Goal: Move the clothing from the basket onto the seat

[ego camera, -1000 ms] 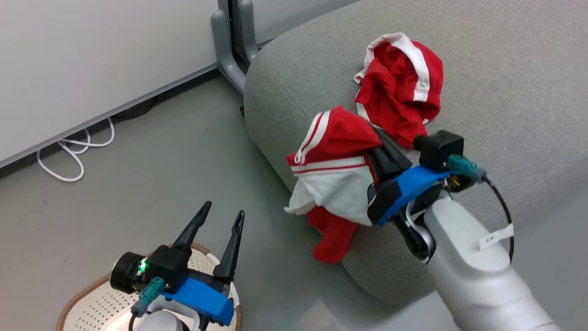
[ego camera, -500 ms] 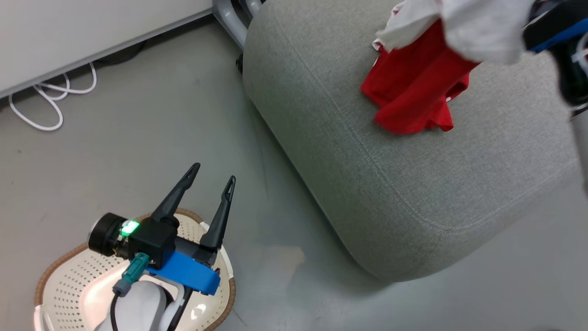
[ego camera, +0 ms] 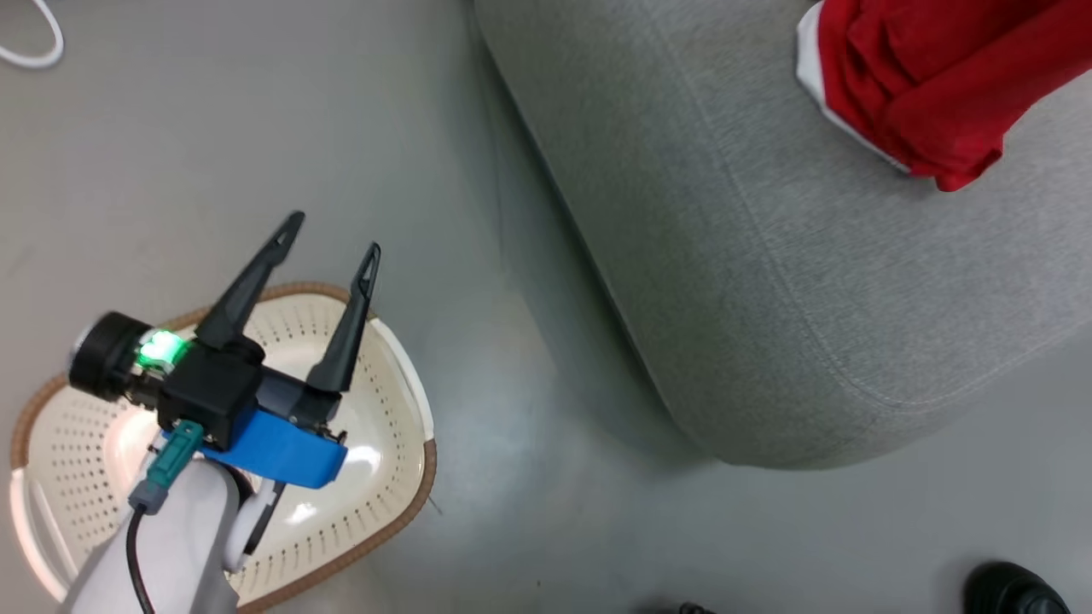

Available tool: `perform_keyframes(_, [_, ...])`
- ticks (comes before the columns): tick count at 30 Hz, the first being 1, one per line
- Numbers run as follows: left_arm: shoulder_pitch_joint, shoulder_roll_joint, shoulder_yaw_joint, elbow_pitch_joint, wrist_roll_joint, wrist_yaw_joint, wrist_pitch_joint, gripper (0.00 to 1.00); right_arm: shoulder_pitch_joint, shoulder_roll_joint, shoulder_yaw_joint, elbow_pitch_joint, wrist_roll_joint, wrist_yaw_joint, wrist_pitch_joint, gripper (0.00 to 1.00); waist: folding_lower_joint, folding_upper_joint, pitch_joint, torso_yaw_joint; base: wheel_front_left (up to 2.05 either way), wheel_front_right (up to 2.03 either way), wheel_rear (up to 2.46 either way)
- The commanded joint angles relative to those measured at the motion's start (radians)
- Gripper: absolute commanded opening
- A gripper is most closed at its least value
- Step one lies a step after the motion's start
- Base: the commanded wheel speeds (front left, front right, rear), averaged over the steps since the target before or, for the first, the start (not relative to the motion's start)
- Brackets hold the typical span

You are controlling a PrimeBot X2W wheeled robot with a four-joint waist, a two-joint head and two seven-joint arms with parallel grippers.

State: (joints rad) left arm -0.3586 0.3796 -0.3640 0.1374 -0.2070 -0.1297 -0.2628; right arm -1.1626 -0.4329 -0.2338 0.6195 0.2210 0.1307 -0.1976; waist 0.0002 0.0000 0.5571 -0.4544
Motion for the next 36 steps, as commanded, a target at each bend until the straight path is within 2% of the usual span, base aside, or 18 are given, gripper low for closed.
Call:
perform_keyframes(1, [-0.018, 0.007, 0.005, -0.007, 0.008, -0.001, -0.001, 1.0, 0.031, 0.014, -0.008, 0.01, -0.004, 0.0, -0.005, 0.0, -0.0002, 0.0, 0.042, 0.014, 0.0, 0.0, 0.0])
perform_keyframes(9, [-0.065, 0.055, 0.007, -0.075, 0.018, 0.003, 0.033, 1.0, 0.121, 0.101, -0.09, 0.157, -0.051, 0.0, -0.038, 0.0, -0.0002, 0.0, 0.132, 0.027, 0.0, 0.0, 0.0])
perform_keyframes(17, [-0.055, 0.074, 0.003, -0.105, 0.016, 0.01, 0.055, 1.0, 0.125, 0.158, -0.136, 0.286, -0.079, 0.0, -0.063, 0.0, -0.0002, 0.0, 0.159, 0.031, 0.0, 0.0, 0.0])
perform_keyframes(28, [-0.062, 0.07, -0.01, -0.089, 0.004, 0.015, 0.049, 1.0, 0.108, 0.177, -0.152, 0.303, -0.125, 0.0, -0.068, 0.0, -0.0002, 0.0, 0.151, 0.029, 0.0, 0.0, 0.0])
perform_keyframes(29, [-0.062, 0.069, -0.012, -0.086, 0.003, 0.015, 0.048, 1.0, 0.11, 0.178, -0.153, 0.297, -0.13, 0.0, -0.069, 0.35, -0.0002, 0.0, 0.149, 0.03, 0.0, 0.0, 0.0])
perform_keyframes(30, [-0.064, 0.068, -0.014, -0.083, 0.002, 0.015, 0.047, 1.0, 0.115, 0.179, -0.155, 0.292, -0.137, 0.0, -0.069, 0.63, -0.0002, 0.0, 0.147, 0.031, 0.0, 0.0, 0.0])
perform_keyframes(31, [-0.065, 0.066, -0.017, -0.079, 0.0, 0.015, 0.046, 1.0, 0.121, 0.182, -0.156, 0.287, -0.144, 0.0, -0.069, 1.0, -0.0002, 0.0, 0.144, 0.032, 0.0, 0.0, 0.0])
perform_keyframes(36, [-0.073, 0.061, -0.023, -0.062, -0.005, 0.014, 0.035, 1.0, 0.14, 0.19, -0.156, 0.276, -0.158, 0.0, -0.069, 1.0, -0.0002, 0.0, 0.132, 0.039, 0.0, 0.0, 0.0])
